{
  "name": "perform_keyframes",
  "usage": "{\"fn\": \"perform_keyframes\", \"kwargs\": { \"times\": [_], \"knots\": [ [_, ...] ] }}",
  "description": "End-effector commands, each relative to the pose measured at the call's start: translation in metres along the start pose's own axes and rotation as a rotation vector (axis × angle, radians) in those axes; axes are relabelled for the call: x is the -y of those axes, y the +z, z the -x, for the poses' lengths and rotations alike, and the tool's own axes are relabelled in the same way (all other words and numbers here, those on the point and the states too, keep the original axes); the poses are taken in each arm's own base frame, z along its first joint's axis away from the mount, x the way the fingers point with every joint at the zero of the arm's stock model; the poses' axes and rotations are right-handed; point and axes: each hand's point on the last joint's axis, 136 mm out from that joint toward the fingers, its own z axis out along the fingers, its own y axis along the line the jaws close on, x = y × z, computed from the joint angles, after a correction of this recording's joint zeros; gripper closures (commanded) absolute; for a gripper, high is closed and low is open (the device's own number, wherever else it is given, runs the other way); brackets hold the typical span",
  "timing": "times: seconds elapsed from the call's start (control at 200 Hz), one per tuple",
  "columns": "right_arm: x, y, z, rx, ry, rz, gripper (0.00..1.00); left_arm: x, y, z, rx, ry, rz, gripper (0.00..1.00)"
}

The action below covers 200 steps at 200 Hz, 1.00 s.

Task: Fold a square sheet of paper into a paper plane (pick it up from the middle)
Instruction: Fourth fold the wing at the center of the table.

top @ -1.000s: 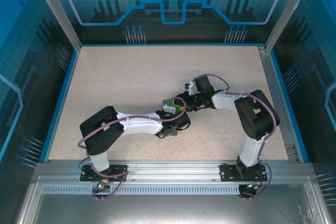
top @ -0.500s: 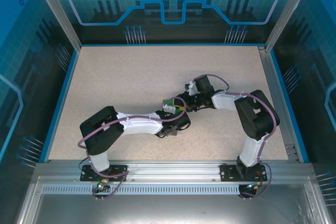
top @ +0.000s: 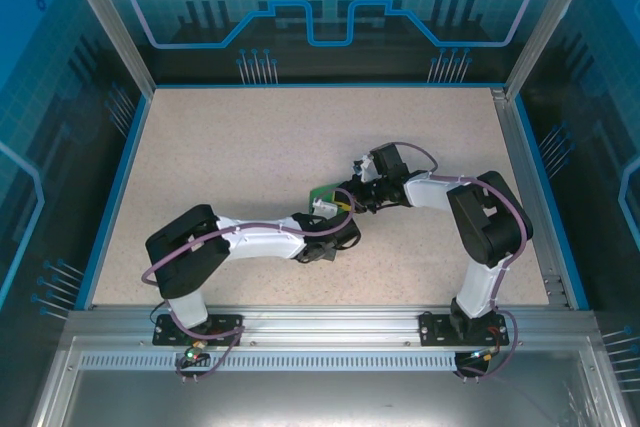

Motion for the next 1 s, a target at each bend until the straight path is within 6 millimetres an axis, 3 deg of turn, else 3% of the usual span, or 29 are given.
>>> {"fn": "perform_keyframes", "kwargs": {
  "times": [0.0, 0.3, 0.64, 0.995],
  "knots": [
    [-0.004, -0.003, 0.006, -0.004, 0.011, 0.01, 0.76, -0.001, -0.005, 0.005, 0.042, 0.048, 0.003, 0.68],
    [-0.002, -0.002, 0.005, -0.009, 0.016, 0.0, 0.78, 0.004, -0.005, 0.003, 0.052, 0.072, -0.005, 0.68],
    [0.001, -0.001, 0.004, -0.011, 0.022, -0.005, 0.81, -0.008, -0.005, -0.001, 0.055, 0.071, 0.032, 0.65],
    [0.001, -0.001, 0.004, -0.012, 0.023, -0.006, 0.81, -0.002, -0.006, 0.003, 0.068, 0.081, 0.01, 0.74]
  ]
}}
